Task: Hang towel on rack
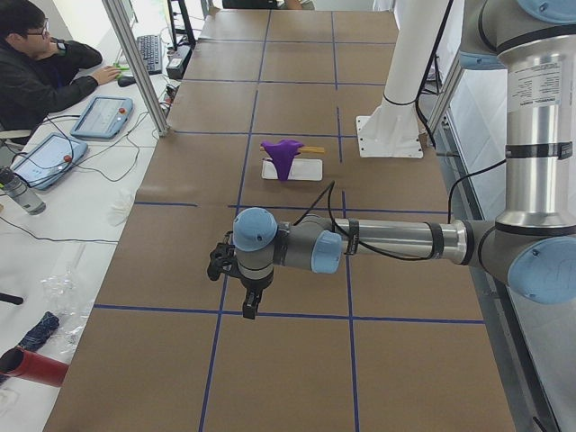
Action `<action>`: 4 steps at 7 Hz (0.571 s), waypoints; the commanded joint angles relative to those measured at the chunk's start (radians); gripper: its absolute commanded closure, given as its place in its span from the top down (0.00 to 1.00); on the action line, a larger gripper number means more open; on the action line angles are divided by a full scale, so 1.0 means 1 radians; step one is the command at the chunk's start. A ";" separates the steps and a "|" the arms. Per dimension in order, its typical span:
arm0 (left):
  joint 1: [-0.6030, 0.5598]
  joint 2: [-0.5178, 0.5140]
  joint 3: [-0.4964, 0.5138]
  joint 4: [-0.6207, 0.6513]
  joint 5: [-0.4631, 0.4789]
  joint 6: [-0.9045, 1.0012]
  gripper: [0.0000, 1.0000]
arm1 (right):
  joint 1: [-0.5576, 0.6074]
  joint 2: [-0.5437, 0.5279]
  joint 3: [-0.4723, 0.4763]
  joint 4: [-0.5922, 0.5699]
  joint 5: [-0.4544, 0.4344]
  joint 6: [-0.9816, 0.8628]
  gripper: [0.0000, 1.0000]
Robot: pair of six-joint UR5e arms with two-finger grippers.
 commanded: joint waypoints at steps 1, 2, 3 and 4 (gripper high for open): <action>0.000 -0.001 0.001 -0.001 -0.002 -0.001 1.00 | 0.000 -0.001 0.000 0.000 0.000 0.000 1.00; 0.000 -0.001 0.000 0.000 -0.002 -0.001 1.00 | 0.000 -0.001 0.000 0.000 0.000 0.000 1.00; 0.000 -0.001 0.000 -0.001 0.000 -0.001 1.00 | 0.000 0.000 0.000 0.000 -0.002 0.006 1.00; 0.001 -0.001 0.000 -0.001 -0.002 -0.002 1.00 | 0.000 -0.001 0.010 0.000 0.000 0.040 1.00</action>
